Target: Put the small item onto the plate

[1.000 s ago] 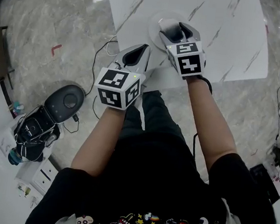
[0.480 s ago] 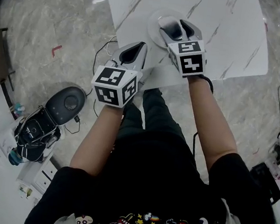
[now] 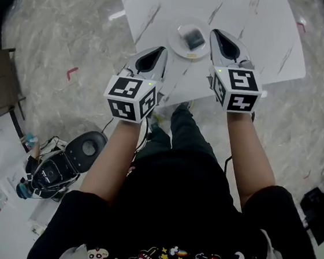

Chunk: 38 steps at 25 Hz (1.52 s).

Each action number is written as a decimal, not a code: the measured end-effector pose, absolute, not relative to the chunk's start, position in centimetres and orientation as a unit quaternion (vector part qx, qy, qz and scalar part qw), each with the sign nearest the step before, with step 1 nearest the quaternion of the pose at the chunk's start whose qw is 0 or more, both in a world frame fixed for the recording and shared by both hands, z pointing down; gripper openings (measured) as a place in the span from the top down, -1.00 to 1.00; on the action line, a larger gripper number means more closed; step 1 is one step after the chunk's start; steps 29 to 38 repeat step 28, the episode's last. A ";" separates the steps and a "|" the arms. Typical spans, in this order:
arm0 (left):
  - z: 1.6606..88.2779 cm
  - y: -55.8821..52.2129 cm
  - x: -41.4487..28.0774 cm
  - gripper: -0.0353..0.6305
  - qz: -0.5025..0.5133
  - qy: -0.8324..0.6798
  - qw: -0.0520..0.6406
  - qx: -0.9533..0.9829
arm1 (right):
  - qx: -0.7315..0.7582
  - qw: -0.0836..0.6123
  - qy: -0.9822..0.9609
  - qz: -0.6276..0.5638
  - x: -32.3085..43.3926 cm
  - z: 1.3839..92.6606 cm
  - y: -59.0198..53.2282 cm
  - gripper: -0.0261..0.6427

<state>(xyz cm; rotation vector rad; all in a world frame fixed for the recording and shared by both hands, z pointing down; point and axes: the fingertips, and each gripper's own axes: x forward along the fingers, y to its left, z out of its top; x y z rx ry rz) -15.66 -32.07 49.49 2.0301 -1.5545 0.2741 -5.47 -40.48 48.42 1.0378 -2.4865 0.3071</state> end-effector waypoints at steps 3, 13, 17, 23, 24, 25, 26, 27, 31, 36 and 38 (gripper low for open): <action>47.0 -32.4 -15.8 0.89 0.104 -0.584 0.252 0.764 | 0.388 0.188 -0.896 0.105 -4.1 45.4 -39.5 0.87; 38.5 -31.1 -16.4 0.89 0.076 -0.602 0.157 0.779 | 0.422 0.145 -0.891 0.088 -0.5 38.8 -36.0 0.87; 38.2 -30.7 -16.5 0.89 0.073 -0.603 0.152 0.780 | 0.423 0.140 -0.892 0.076 -0.5 38.3 -34.9 0.87; 38.3 -30.2 -16.2 0.89 0.071 -0.601 0.152 0.781 | 0.413 0.139 -0.898 0.057 -1.2 37.5 -34.2 0.86; 38.3 -30.1 -16.2 0.89 0.071 -0.601 0.153 0.782 | 0.411 0.138 -0.899 0.057 -1.3 37.5 -34.1 0.86; 38.4 -30.0 -16.3 0.89 0.072 -0.600 0.153 0.782 | 0.410 0.138 -0.900 0.058 -1.5 37.4 -34.0 0.86; 38.4 -29.8 -16.3 0.89 0.073 -0.599 0.153 0.782 | 0.410 0.138 -0.900 0.059 -1.6 37.4 -34.0 0.86; 38.4 -29.7 -16.4 0.89 0.073 -0.598 0.154 0.783 | 0.410 0.138 -0.900 0.059 -1.7 37.3 -34.0 0.86; 38.4 -29.6 -16.4 0.89 0.074 -0.597 0.154 0.784 | 0.410 0.138 -0.900 0.060 -1.8 37.3 -33.9 0.86; 38.4 -29.6 -16.4 0.89 0.074 -0.597 0.154 0.784 | 0.410 0.138 -0.900 0.060 -1.8 37.3 -33.9 0.86; 38.4 -29.6 -16.4 0.89 0.074 -0.597 0.154 0.784 | 0.410 0.138 -0.900 0.060 -1.8 37.3 -33.9 0.86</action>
